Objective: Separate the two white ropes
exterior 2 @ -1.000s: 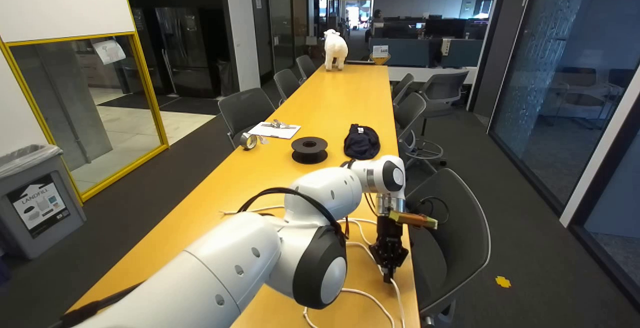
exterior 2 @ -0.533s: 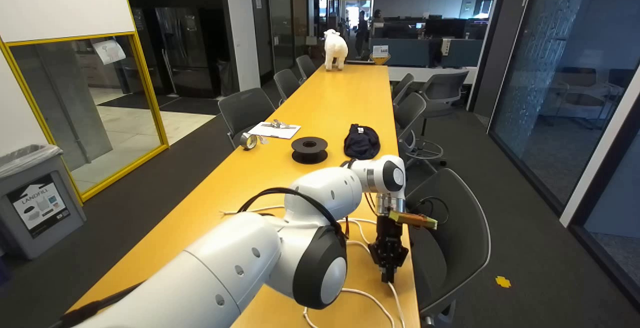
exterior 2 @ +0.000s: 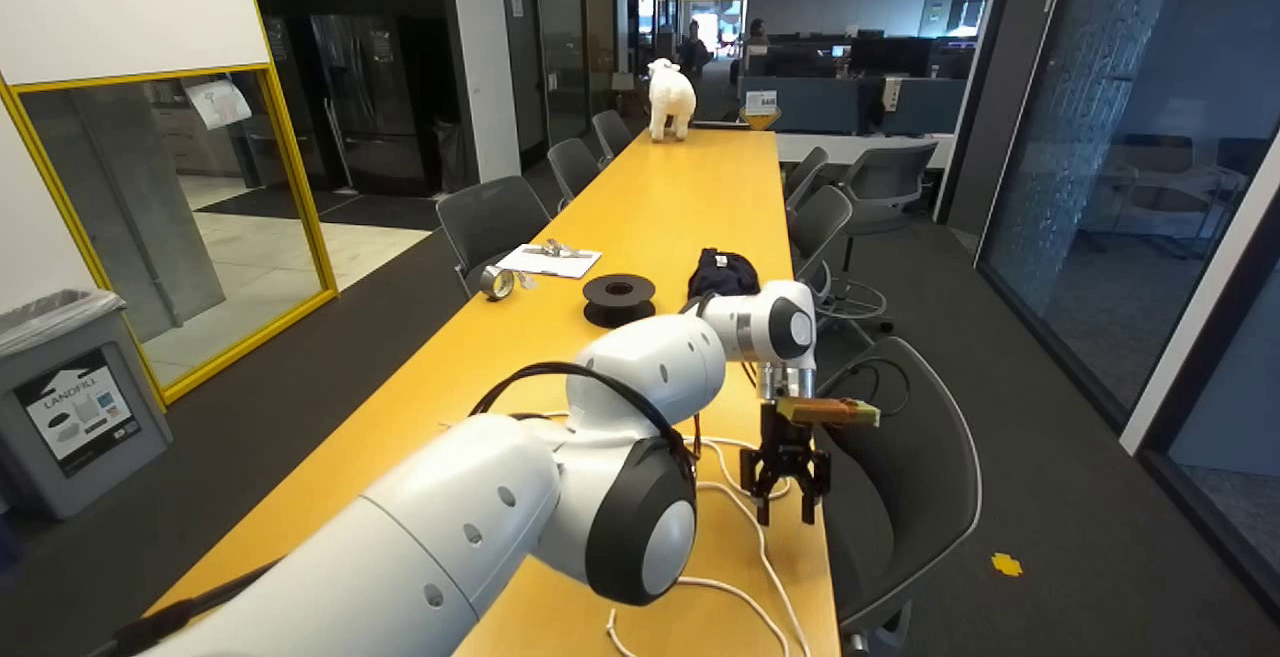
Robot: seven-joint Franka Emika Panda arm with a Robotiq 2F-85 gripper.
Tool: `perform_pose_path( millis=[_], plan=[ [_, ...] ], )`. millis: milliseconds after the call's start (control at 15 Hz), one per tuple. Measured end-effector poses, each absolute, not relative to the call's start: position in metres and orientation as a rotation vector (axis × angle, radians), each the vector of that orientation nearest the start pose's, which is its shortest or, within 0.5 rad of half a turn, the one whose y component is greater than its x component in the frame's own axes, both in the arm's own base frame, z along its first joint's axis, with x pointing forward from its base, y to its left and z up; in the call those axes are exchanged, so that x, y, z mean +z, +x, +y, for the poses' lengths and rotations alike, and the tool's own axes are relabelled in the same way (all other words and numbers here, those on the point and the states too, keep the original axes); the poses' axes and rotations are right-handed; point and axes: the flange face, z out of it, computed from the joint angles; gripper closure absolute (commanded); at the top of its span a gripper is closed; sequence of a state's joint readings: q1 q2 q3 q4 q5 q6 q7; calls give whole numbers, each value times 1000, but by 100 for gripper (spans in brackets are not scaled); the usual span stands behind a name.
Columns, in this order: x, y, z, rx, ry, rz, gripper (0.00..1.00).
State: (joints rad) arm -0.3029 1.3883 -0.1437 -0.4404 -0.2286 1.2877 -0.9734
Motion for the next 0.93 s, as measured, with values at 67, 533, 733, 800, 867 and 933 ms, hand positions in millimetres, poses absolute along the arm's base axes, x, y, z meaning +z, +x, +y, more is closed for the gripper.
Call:
perform_pose_path(
  millis=[67, 533, 733, 800, 867, 933],
  plan=[
    [180, 688, -289, 947, -2860, -842, 0],
    [271, 713, -275, 700, -3108, -522, 0],
    [296, 724, -262, 610, -3192, -426, 0],
    [304, 727, -257, 587, -3215, -387, 0],
    [311, 730, -251, 558, -3239, -345, 0],
    [319, 735, -245, 516, -3268, -304, 0]
  ],
)
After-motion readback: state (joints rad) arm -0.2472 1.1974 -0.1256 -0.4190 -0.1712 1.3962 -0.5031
